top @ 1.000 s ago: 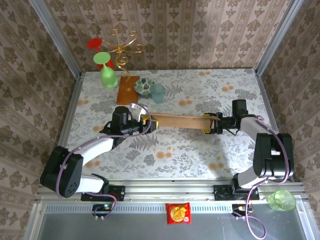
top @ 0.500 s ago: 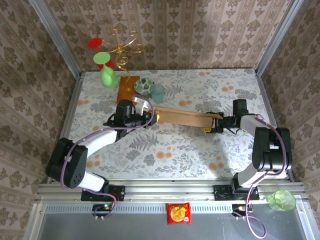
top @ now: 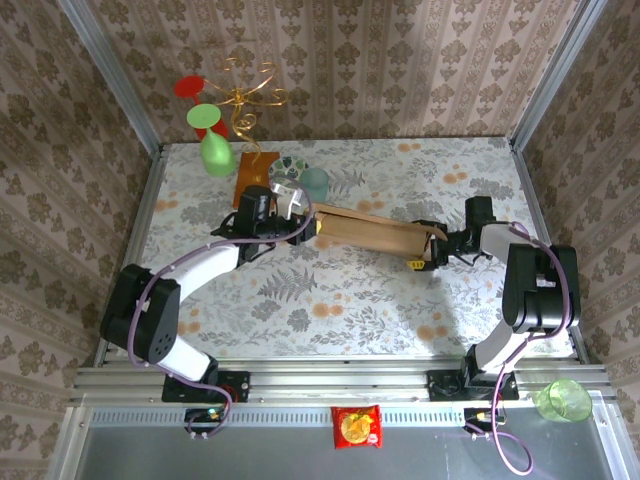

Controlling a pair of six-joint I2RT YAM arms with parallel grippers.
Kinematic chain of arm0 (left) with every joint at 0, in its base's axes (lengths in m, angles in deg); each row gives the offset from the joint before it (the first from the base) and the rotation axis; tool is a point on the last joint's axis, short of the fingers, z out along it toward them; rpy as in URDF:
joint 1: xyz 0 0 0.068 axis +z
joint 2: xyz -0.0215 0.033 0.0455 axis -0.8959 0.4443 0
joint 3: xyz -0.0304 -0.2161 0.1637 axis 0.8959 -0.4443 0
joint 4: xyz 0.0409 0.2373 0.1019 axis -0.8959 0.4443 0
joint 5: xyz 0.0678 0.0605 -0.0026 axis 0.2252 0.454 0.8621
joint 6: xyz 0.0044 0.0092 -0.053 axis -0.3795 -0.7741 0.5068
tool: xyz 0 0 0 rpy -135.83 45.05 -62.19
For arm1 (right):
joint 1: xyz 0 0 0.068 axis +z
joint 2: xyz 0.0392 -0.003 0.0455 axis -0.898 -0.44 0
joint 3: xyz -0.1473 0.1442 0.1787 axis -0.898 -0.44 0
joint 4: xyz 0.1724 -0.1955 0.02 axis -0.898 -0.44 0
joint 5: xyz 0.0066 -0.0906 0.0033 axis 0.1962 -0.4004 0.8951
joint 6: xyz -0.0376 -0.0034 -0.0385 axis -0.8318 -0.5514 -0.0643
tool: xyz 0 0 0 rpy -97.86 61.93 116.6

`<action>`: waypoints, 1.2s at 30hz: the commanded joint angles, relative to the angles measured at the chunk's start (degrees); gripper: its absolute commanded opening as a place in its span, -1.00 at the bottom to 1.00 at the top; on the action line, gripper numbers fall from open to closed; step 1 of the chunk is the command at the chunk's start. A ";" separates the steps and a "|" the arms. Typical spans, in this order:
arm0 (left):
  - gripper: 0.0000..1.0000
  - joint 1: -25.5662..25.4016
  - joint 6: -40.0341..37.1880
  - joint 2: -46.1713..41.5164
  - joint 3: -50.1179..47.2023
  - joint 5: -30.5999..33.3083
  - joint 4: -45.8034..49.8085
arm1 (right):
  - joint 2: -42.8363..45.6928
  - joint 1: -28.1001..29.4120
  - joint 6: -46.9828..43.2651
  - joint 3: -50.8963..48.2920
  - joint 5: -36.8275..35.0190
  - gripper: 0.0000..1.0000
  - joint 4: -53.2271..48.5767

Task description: Fold the paper box

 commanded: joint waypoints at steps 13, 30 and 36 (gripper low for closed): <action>-1.00 0.32 3.95 1.41 8.90 -1.31 14.33 | 1.31 -4.32 -26.23 18.88 -12.06 0.66 -31.05; -1.00 1.27 4.38 0.51 10.44 -0.85 18.79 | 13.17 -0.72 -46.27 32.19 -37.76 0.19 -38.98; -1.00 1.29 3.16 1.35 12.27 -0.85 20.83 | 17.62 7.01 -62.19 30.72 -48.68 -0.03 -35.39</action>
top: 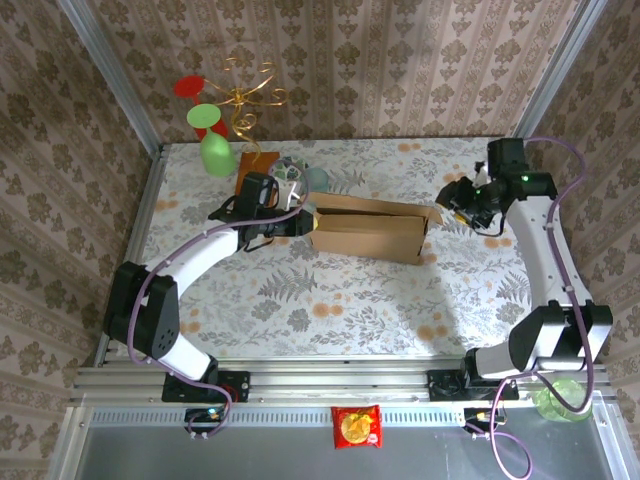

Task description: Fold the paper box

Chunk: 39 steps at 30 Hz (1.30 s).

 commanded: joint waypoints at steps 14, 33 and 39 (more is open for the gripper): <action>-1.00 0.42 -2.03 1.82 4.58 -0.89 3.54 | -0.92 6.67 -28.28 -1.05 -8.48 -0.33 1.93; -0.99 0.39 -1.68 2.53 5.34 -1.34 3.08 | -5.73 7.72 -29.36 1.55 -10.98 -0.70 2.39; -0.92 0.41 -1.12 2.59 5.49 -0.99 2.91 | -4.84 8.99 -29.23 1.68 -11.70 -0.92 2.28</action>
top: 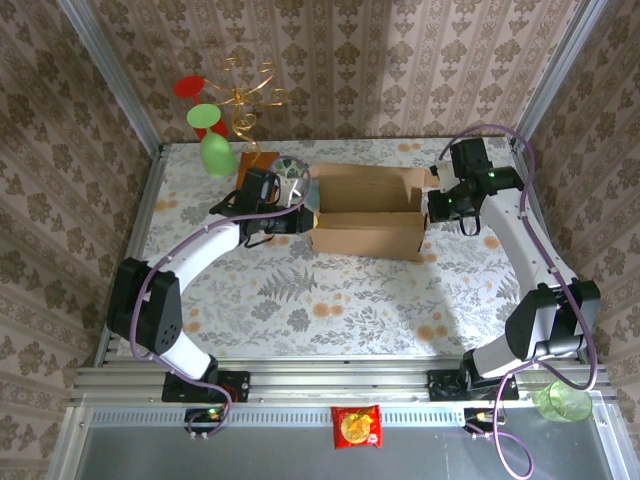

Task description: Fold the paper box

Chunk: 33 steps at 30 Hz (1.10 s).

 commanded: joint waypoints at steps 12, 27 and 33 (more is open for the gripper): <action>-0.90 0.15 0.62 1.03 1.89 -0.55 -1.07 | 5.48 -1.51 5.93 -1.42 -5.09 -0.86 2.85; -0.91 -0.04 0.42 1.89 2.48 0.47 -0.66 | -21.80 -10.08 0.65 20.93 9.61 -0.15 2.66; -0.90 -0.05 0.08 2.42 3.13 0.68 0.03 | -28.74 -10.18 -0.96 26.96 10.40 -0.13 4.54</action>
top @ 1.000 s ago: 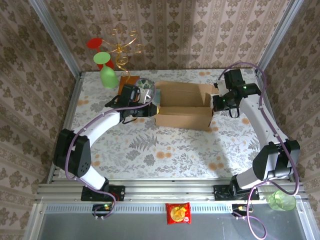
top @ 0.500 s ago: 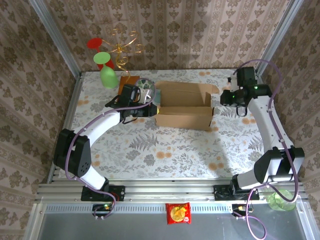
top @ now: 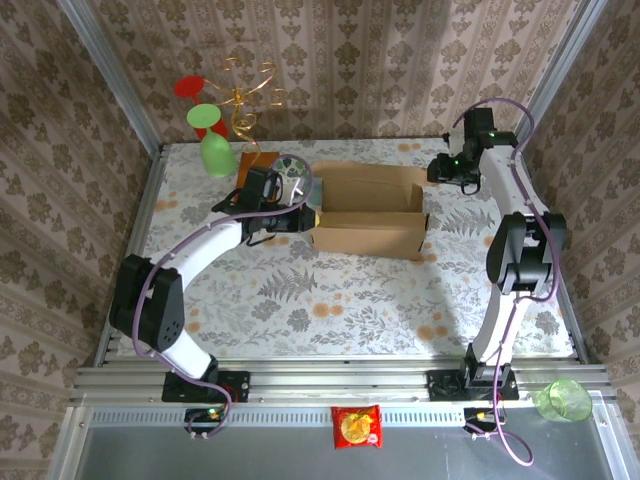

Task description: Fold the paper box

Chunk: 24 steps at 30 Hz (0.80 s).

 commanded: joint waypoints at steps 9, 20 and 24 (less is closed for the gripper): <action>-0.90 0.19 -0.90 2.09 3.81 0.56 2.61 | -3.02 -2.72 -5.23 3.63 12.56 -0.18 3.60; -0.90 0.52 -1.78 3.16 5.35 0.20 4.86 | -7.63 -3.48 -4.99 7.30 16.41 -0.26 3.95; -0.91 0.50 -1.76 3.48 5.64 0.25 5.01 | -8.57 -3.41 -4.41 7.93 19.17 -0.33 4.23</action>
